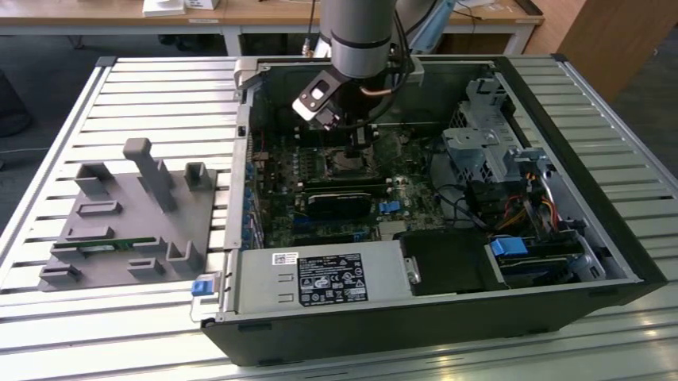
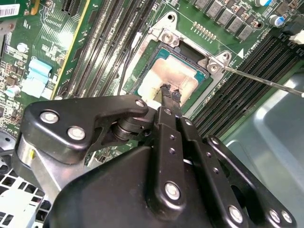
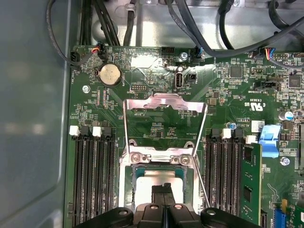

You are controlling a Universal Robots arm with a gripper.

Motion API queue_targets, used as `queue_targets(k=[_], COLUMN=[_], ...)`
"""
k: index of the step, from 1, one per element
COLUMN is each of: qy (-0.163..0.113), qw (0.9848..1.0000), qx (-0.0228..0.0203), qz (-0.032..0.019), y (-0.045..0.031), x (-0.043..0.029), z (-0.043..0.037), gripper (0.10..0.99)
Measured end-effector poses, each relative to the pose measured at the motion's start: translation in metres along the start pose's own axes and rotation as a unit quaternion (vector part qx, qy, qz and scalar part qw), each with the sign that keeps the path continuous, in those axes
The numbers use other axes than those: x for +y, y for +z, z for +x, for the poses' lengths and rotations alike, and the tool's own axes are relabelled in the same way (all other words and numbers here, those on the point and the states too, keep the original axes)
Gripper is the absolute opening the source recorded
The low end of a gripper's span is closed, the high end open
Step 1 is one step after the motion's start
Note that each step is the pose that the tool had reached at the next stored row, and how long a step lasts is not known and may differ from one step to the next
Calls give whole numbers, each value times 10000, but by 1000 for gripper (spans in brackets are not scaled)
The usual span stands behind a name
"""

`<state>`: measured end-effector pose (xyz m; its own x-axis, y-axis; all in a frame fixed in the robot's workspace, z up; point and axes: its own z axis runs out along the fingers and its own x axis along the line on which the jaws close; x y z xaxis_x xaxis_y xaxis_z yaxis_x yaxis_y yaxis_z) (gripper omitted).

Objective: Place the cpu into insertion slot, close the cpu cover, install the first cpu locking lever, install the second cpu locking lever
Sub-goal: 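Close the cpu cover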

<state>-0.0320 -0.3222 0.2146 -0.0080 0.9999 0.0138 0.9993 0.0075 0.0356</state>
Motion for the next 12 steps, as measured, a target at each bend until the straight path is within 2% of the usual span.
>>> queue_targets(k=[12], qy=[0], qw=[10000], qx=[1], qz=[-1], y=[-38], x=[2], z=[1], gripper=[106])
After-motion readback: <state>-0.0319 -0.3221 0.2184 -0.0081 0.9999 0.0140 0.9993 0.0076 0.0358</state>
